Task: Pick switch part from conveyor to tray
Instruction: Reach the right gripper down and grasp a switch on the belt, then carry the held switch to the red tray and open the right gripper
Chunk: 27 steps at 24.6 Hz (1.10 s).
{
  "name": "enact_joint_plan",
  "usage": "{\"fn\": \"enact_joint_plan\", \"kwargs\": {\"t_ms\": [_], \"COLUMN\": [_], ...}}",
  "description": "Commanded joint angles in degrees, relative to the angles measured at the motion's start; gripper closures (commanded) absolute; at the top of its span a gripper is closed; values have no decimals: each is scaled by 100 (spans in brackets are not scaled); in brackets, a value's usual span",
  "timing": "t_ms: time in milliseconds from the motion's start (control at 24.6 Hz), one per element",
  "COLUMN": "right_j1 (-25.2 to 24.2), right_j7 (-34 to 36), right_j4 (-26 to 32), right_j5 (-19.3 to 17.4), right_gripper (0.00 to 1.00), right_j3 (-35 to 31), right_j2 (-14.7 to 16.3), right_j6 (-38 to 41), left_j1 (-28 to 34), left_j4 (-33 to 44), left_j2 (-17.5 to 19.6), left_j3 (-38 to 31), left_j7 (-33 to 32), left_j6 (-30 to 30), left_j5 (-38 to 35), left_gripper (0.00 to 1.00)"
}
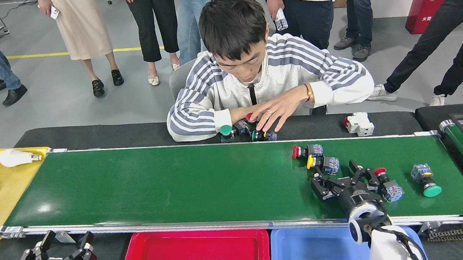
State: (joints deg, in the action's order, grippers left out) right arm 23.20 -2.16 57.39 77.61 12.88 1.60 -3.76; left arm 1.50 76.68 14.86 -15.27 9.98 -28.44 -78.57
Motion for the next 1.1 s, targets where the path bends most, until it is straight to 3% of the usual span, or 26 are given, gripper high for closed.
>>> {"fn": "enact_joint_plan", "kwargs": {"t_ms": [0, 41, 81, 122, 162, 284, 609, 731, 853, 893, 934, 974, 1015, 1055], "right_j1": [132, 149, 176, 176, 185, 185, -44, -404, -984, -1090, -1134, -1134, -1142, -1151], "right_j7": [49, 40, 31, 22, 22, 49, 66, 119, 119, 119, 119, 119, 110, 110], "right_j4": [35, 35, 35, 35, 35, 96, 729, 1389, 2443, 2645, 2759, 2821, 2839, 2839], "right_j5": [-9, 0, 0, -9, -9, -18, -9, 0, 9, 9, 35, 97, 123, 106], "right_gripper": [20, 50, 72, 86, 91, 98, 98, 98, 98, 92, 68, 12, 0, 0], "right_j3": [118, 189, 268, 356, 400, 417, 751, 997, 1788, 2034, 2227, 2403, 2535, 2667], "right_j2": [-28, -37, -28, -20, -11, -2, -2, -2, 42, 86, 139, 165, 165, 165], "right_j6": [-125, -116, -116, -116, -108, -73, -73, -37, 516, 798, 982, 1105, 1211, 1412], "left_j1": [-115, -106, -106, -106, -106, -89, -62, -54, -62, -62, -54, -54, -45, -62], "left_j4": [5, -57, -83, -101, -118, -154, -215, -224, -215, -224, -224, -224, -224, -215], "left_j2": [87, 96, 96, 96, 105, 157, 184, 184, 184, 184, 184, 184, 184, 184], "left_j3": [6, 24, 24, 24, 24, 24, 24, 24, 24, 24, 24, 24, 24, 24], "left_j7": [21, 21, 21, 21, 21, 21, 21, 21, 21, 21, 21, 21, 21, 21], "left_j6": [5, 5, 5, 5, 5, 5, -4, -13, -13, -13, -4, -4, -13, -13], "left_j5": [-9, -9, -9, -9, 0, 0, 9, 0, 9, 9, 9, 9, 9, 0], "left_gripper": [0, 0, 0, 0, 0, 0, 0, 0, 0, 0, 0, 0, 0, 0]}}
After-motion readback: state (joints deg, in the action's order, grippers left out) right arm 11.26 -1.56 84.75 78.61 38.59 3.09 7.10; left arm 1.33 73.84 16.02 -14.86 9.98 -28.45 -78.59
